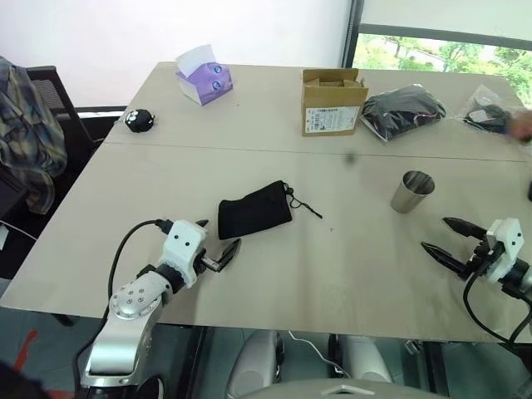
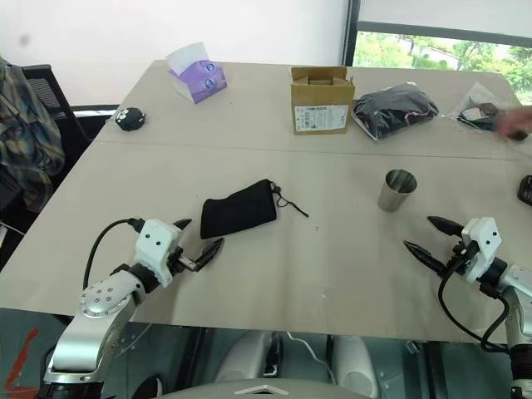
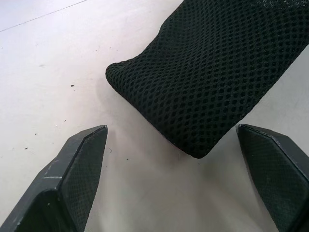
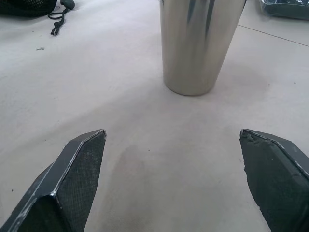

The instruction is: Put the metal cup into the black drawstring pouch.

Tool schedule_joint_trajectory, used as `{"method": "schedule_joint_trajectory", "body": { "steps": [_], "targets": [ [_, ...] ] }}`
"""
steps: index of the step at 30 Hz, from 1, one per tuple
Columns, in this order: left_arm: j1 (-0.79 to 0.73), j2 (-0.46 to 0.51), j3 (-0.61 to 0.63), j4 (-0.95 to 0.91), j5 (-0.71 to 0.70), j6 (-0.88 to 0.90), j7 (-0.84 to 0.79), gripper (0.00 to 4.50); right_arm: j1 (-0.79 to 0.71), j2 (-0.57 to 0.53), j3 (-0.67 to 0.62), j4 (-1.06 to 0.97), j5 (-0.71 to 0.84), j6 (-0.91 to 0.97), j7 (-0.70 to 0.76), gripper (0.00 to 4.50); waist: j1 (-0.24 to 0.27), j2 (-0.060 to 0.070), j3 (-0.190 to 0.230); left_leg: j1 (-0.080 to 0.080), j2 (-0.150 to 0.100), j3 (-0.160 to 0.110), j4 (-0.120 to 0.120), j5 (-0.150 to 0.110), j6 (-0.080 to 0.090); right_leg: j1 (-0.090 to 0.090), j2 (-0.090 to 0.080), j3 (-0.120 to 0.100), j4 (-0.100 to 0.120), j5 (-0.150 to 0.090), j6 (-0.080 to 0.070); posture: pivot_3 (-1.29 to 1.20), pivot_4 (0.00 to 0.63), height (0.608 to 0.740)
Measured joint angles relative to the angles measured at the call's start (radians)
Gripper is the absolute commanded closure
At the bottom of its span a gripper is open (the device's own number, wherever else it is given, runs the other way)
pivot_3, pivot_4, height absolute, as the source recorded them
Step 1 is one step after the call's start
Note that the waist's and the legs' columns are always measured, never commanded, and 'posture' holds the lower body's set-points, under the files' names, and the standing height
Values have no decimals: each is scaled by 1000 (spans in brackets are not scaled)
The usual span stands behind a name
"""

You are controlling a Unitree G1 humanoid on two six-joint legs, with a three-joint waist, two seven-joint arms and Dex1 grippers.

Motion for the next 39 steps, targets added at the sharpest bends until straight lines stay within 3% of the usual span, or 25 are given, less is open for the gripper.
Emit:
{"method": "schedule_joint_trajectory", "body": {
  "steps": [24,27,29,32,35,39],
  "targets": [
    [79,0,7,-58,-45,7,-31,42,33,-15,-21,-35,9,5,-3,0,-1,0,0,0,0,0,0,0,0,0,0,0,0,0,0,0,150,710],
    [120,15,35,-120,-127,56,-72,42,31,-16,-21,-35,9,6,-2,0,0,0,0,0,0,0,0,0,0,0,-2,0,0,0,0,0,150,710],
    [119,25,53,-212,-257,157,-100,42,30,-16,-20,-36,9,7,-1,0,3,0,0,0,0,-1,0,0,0,0,-3,0,0,0,0,0,150,710],
    [52,19,52,-280,-349,253,-75,42,29,-17,-20,-43,13,11,2,0,5,0,0,1,0,-2,1,0,0,3,-2,-1,0,0,0,0,150,710],
    [-184,-123,-32,-287,-367,382,87,42,43,-14,-15,-74,37,15,27,0,12,0,0,3,-2,-6,4,0,0,8,0,-3,0,0,0,0,150,710],
    [-376,-222,-173,-218,-270,492,271,42,77,1,-16,-135,70,9,57,0,-2,-1,-1,5,-4,-5,4,0,0,10,1,-1,-1,2,3,0,150,710]
  ]
}}
